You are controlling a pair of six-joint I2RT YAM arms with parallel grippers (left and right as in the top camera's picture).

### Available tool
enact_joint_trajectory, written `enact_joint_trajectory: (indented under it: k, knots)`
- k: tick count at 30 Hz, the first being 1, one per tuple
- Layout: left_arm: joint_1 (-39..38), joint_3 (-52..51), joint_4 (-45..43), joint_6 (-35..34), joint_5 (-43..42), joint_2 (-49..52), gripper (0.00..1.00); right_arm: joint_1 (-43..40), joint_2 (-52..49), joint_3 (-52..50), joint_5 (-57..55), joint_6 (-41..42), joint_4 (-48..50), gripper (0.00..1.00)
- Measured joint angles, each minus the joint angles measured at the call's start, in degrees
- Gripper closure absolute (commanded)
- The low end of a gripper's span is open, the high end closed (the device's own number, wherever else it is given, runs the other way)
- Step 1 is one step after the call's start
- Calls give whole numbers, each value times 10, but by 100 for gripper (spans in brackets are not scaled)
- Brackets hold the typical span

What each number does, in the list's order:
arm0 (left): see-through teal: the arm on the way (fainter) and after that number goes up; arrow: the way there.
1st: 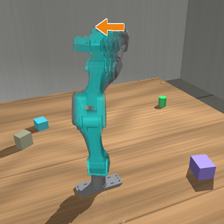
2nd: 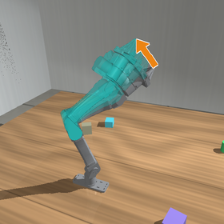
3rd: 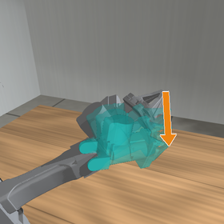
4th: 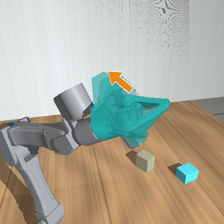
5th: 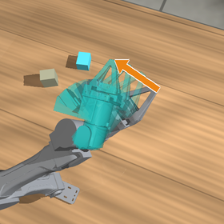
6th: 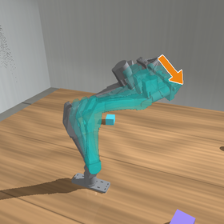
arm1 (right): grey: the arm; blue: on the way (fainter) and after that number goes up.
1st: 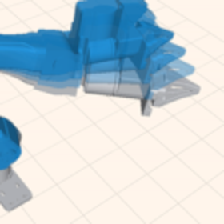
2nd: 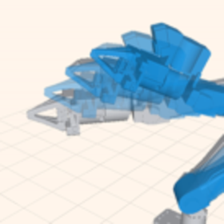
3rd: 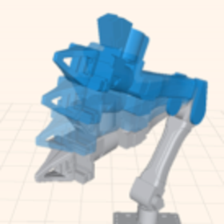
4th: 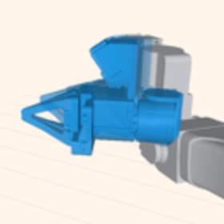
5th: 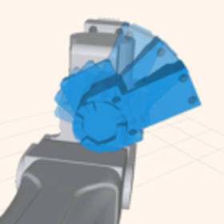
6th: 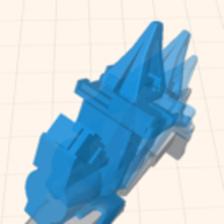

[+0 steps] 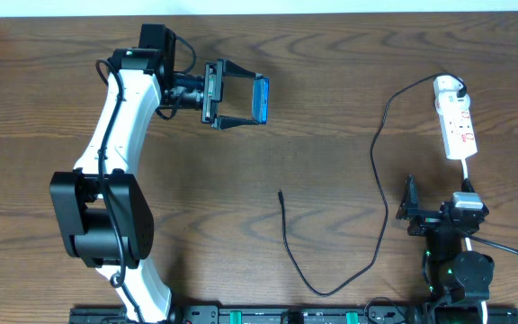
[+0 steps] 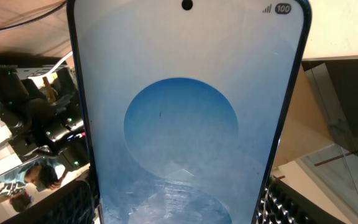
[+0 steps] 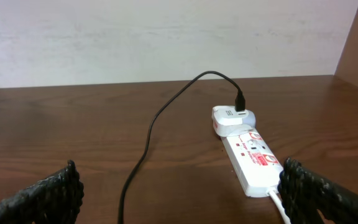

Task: Plug charger to phone and switch on socket
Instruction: 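Lift the phone with the left gripper and tilt it upright toward center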

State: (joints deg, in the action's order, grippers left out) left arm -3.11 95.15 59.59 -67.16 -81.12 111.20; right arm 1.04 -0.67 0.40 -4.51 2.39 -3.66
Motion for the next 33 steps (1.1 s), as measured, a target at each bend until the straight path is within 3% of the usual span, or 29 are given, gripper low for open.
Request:
enact_joint_trajectory:
  k: [8,17,23,33]
  knots:
    - [0,0,0,-2,5,0,92,0,0,0,0,0,0,1]
    - [0,0,0,-2,64,0,93,0,0,0,0,0,0,1]
    - [0,0,-1,-1,164,0,92,0,0,0,0,0,0,1]
    - [0,0,0,-1,414,0,93,0,0,0,0,0,0,1]
